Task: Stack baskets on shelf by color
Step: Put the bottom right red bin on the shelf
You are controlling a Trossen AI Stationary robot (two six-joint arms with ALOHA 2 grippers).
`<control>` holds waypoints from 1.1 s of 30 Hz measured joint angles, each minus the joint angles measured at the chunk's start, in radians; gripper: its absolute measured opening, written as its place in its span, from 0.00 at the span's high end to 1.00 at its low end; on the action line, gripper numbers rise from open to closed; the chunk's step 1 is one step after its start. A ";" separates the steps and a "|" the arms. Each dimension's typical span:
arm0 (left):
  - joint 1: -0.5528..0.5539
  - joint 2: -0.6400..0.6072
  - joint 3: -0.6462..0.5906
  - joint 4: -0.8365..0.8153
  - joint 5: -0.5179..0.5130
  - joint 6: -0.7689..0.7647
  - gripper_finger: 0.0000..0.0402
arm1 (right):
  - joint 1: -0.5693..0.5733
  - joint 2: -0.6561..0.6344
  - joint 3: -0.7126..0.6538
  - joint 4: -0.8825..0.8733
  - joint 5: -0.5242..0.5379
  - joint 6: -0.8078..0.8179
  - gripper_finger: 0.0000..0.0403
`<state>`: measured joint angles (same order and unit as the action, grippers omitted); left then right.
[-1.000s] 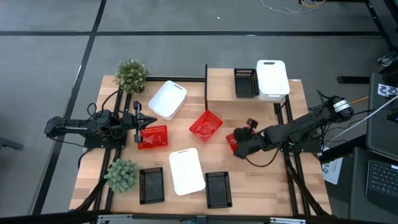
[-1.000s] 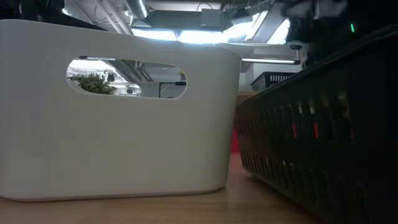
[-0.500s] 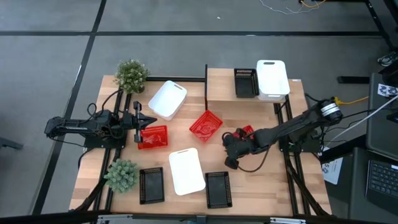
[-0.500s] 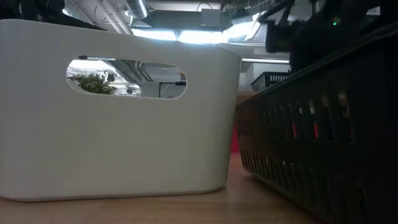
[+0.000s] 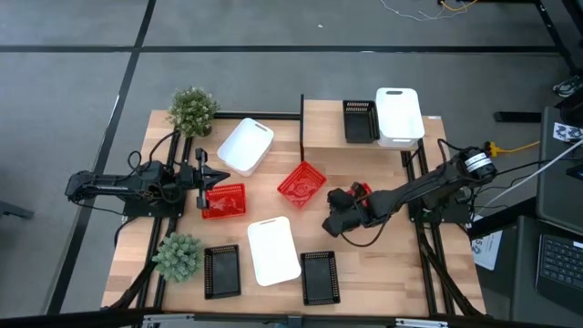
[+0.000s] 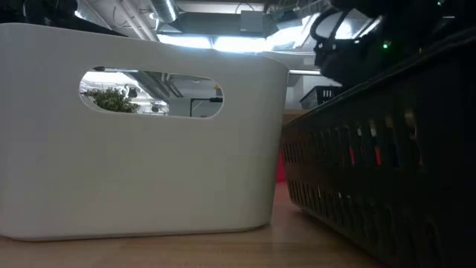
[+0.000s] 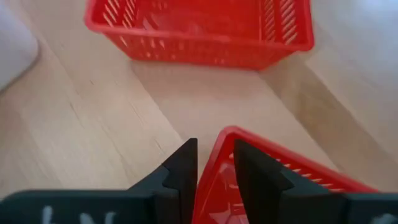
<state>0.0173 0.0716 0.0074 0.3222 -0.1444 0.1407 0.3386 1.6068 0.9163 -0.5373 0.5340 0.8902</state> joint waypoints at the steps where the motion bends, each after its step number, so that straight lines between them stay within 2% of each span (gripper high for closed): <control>1: 0.000 0.000 0.000 0.000 0.000 0.000 1.00 | 0.000 0.009 0.000 -0.001 -0.007 0.014 0.74; 11: 0.000 0.000 0.000 -0.001 0.000 0.001 1.00 | 0.000 0.114 0.000 -0.008 -0.135 0.131 0.75; 13: 0.000 0.000 0.000 -0.001 0.000 0.001 1.00 | 0.000 0.118 0.000 -0.007 -0.155 0.142 0.80; 16: 0.000 0.000 0.000 -0.001 0.000 0.001 1.00 | 0.005 0.113 0.003 -0.012 -0.171 0.110 0.94; 20: 0.000 0.000 0.000 -0.001 0.000 0.001 1.00 | 0.017 0.078 0.066 -0.043 -0.201 0.046 0.99; 24: 0.000 0.000 0.000 -0.003 0.000 0.001 1.00 | 0.036 0.045 0.188 -0.117 -0.220 -0.068 1.00; 28: 0.000 0.000 0.000 -0.021 0.000 0.001 1.00 | 0.052 0.029 0.352 -0.233 -0.188 -0.281 1.00; 30: 0.000 0.000 0.000 -0.029 0.000 0.001 1.00 | 0.053 0.025 0.430 -0.305 -0.116 -0.436 1.00; 33: 0.000 0.000 0.000 -0.037 0.000 0.001 1.00 | 0.025 0.017 0.533 -0.358 0.049 -0.674 1.00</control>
<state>0.0172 0.0716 0.0074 0.2849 -0.1441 0.1417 0.3634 1.6241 1.4492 -0.8953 0.5832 0.2166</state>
